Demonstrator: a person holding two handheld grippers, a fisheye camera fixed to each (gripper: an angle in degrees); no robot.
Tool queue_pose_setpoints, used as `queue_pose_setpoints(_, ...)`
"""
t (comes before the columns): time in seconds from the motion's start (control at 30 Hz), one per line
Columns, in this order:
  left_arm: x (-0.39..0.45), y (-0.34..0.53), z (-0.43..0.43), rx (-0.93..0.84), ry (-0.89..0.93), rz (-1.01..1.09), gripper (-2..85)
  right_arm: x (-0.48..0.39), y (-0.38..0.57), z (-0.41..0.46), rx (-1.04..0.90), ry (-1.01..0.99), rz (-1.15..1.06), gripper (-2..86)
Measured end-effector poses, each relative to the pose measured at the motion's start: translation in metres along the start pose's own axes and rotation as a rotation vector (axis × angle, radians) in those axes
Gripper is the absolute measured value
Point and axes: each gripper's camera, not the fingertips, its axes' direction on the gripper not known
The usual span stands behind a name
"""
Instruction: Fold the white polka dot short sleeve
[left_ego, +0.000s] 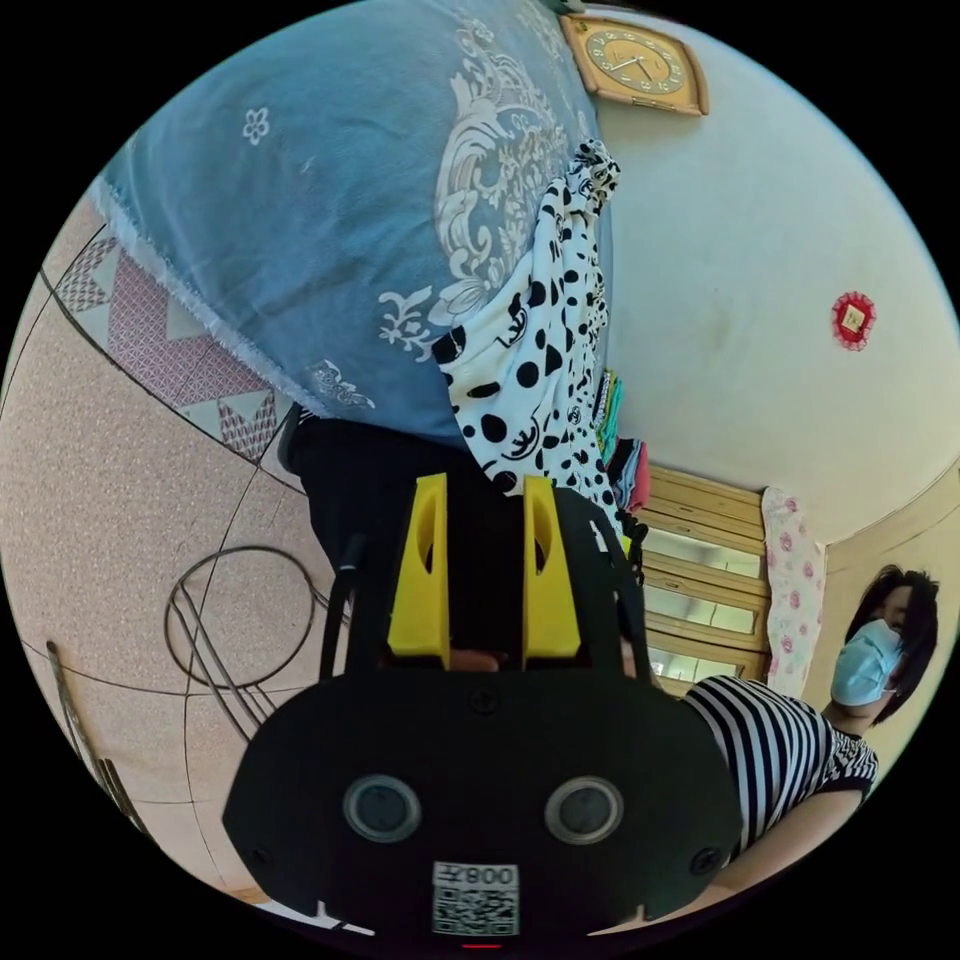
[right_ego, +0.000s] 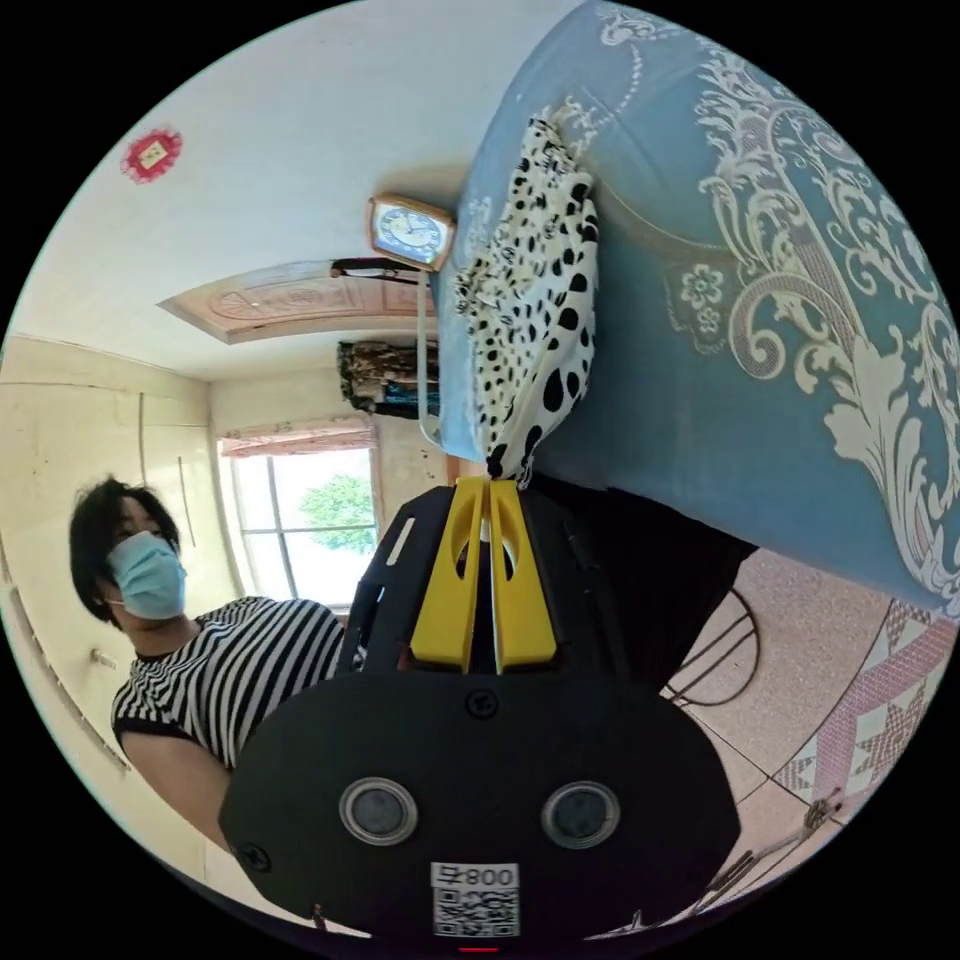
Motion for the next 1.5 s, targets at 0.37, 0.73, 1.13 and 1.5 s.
queue_pose_setpoints(0.37,-0.013,0.006,-0.018,0.124,0.000,0.015,12.8,-0.065,-0.014,-0.011,-0.015,-0.044,-0.159,0.3)
queue_pose_setpoints(0.73,0.051,-0.012,-0.006,0.041,-0.302,0.193,10.7,-0.054,0.004,-0.010,0.002,-0.042,-0.078,0.4)
queue_pose_setpoints(1.13,0.122,0.034,-0.032,0.048,-0.276,0.247,1.6,-0.055,0.029,-0.017,0.004,0.007,-0.046,0.4)
queue_pose_setpoints(1.5,0.217,0.011,-0.059,0.219,0.037,0.289,1.2,-0.018,-0.004,-0.011,0.000,0.077,0.087,0.4)
